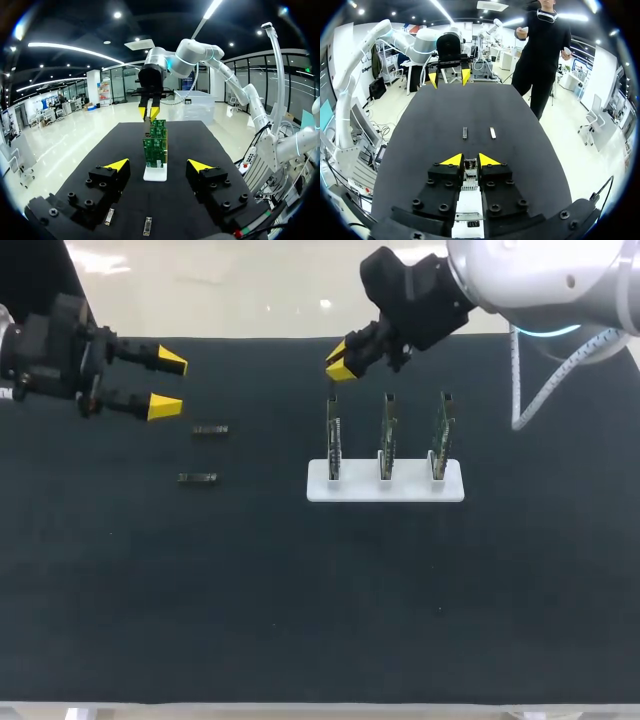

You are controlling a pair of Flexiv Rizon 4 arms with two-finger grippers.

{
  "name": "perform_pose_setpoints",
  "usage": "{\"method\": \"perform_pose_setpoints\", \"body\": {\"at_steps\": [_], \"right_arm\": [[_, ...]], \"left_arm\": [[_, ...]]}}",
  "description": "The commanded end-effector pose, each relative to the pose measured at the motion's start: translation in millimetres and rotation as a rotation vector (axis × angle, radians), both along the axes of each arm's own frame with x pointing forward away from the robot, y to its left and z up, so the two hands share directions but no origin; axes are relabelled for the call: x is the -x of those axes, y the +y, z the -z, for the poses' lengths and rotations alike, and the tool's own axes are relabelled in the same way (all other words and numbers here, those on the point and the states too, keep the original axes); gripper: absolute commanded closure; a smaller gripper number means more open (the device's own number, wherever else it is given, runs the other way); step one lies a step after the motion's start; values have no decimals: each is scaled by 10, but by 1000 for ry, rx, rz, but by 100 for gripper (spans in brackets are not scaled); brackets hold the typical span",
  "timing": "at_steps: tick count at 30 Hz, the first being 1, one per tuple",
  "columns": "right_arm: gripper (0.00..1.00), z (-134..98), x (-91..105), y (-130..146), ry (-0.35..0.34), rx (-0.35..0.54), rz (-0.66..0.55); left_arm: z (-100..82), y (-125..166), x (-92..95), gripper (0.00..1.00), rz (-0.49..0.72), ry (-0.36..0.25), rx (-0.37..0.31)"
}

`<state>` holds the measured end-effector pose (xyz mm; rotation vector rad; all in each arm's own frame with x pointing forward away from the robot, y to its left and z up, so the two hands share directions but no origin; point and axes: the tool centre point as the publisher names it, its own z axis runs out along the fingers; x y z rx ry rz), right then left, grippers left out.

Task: Pick up the optical module with the left hand, and insert it into the network port with the right hand.

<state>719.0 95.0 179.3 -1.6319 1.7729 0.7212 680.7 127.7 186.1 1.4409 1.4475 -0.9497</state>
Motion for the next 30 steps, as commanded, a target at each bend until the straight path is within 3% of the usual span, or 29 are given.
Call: {"method": "perform_pose_setpoints", "body": {"at_steps": [1, 30], "right_arm": [[100, -22, 4, 13, -1, 9, 1], [100, 30, -19, -8, -4, 5, -12]], "left_arm": [[-3, -5, 5, 0, -2, 0, -3], [-3, -5, 5, 0, -2, 0, -3]]}}
